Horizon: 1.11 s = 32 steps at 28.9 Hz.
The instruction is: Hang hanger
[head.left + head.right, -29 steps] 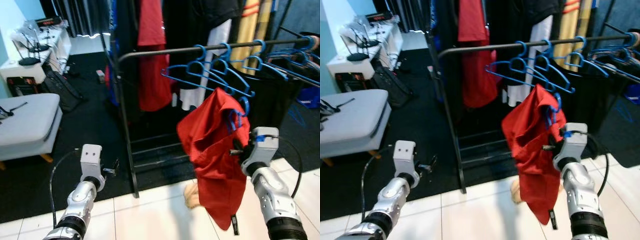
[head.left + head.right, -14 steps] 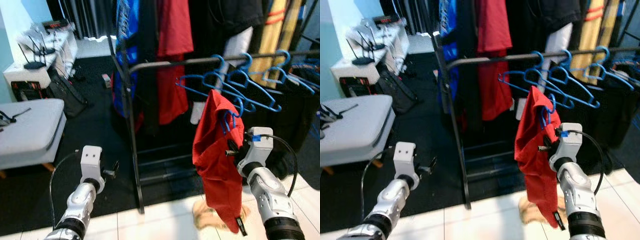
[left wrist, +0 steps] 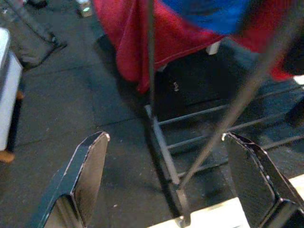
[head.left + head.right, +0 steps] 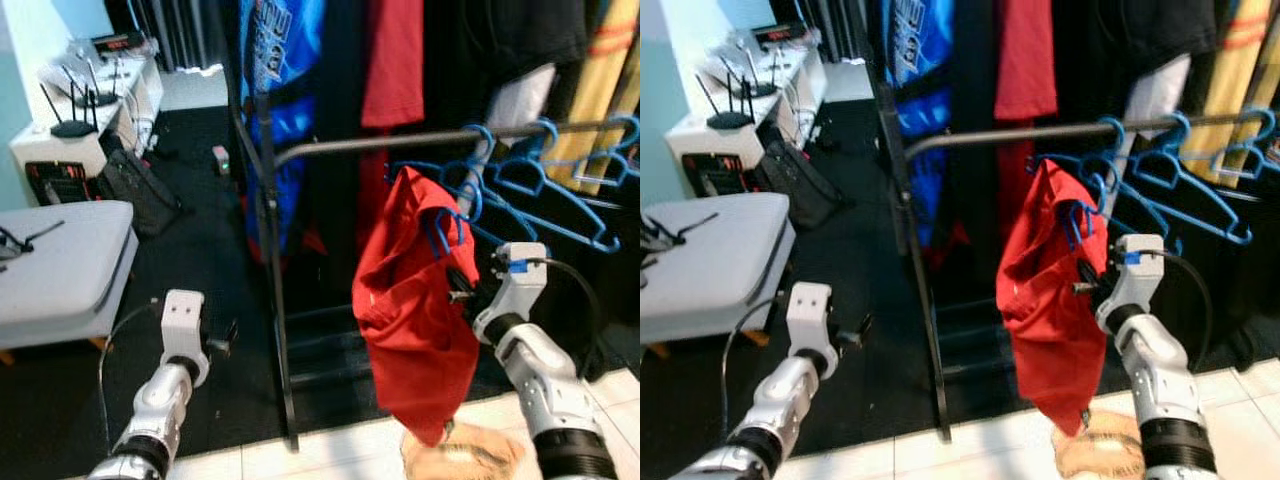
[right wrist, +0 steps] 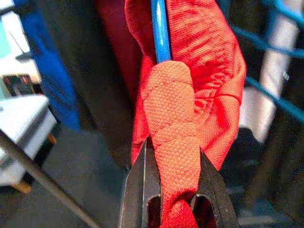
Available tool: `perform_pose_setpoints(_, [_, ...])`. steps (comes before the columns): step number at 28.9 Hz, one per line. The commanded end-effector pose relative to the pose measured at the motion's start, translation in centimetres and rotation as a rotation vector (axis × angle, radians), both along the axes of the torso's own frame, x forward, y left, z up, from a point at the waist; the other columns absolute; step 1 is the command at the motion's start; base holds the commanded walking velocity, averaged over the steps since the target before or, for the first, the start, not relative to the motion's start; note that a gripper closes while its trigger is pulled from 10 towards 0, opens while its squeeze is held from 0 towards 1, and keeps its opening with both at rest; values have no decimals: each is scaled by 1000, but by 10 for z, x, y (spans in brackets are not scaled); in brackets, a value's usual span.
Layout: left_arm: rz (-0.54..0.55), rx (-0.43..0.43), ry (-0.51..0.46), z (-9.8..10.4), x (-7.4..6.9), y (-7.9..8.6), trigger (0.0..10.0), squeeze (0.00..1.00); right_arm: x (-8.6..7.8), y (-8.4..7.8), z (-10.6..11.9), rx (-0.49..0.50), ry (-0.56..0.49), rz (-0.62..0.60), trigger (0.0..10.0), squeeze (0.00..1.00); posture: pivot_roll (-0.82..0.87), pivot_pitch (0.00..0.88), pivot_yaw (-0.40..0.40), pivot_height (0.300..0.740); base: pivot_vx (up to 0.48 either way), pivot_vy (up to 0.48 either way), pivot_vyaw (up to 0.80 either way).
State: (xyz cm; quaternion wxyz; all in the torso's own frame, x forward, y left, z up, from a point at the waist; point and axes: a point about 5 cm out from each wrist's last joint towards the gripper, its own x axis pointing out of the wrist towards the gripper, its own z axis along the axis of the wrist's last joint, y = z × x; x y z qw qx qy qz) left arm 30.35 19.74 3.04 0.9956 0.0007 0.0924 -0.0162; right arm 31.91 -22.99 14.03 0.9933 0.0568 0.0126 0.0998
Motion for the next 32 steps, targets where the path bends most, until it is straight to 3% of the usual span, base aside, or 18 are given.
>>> perform_pose_setpoints(1, [16, 0, 30, -6, -4, 3, 10000, 0, 2, 9, 10, 9, -35, 52, 10000, 0, -36, 0, 28, 740, 0, 0, 0])
perform_pose_setpoints(6, [21, 3, 35, -7, -5, 4, 10000, 0, 2, 19, 19, 9, -53, 116, 10000, 0, -37, 0, 30, 740, 0, 0, 0])
perform_pose_setpoints(16, [15, 9, 40, -8, -6, 3, 10000, 0, 11, 30, 38, 55, -91, 121, 10000, 0, -36, 0, 32, 740, 0, 0, 0])
perform_pose_setpoints(20, [16, 8, 43, -9, -7, 3, 10000, 0, 17, 32, 47, 50, -102, 91, 10000, 0, -36, 0, 33, 740, 0, 0, 0])
perform_pose_setpoints(22, [14, 8, 46, -10, -8, 3, 10000, 0, 28, 29, 51, 37, -89, 26, 10000, 0, -41, 0, 36, 740, 0, 0, 0])
perform_pose_setpoints(24, [14, 8, 46, -10, -8, 3, 10000, 0, 28, 29, 51, 37, -89, 26, 10000, 0, -41, 0, 36, 740, 0, 0, 0])
perform_pose_setpoints(26, [10, 9, 46, -11, -9, 2, 10000, 0, 40, 25, 52, 4, -64, -36, 10000, 0, -45, 6, 41, 740, 0, 0, 0])
perform_pose_setpoints(32, [8, 12, 42, -11, -10, 3, 10000, 0, 53, 21, 53, -25, -33, -89, 10000, 0, -36, 25, 42, 740, 0, 0, 0])
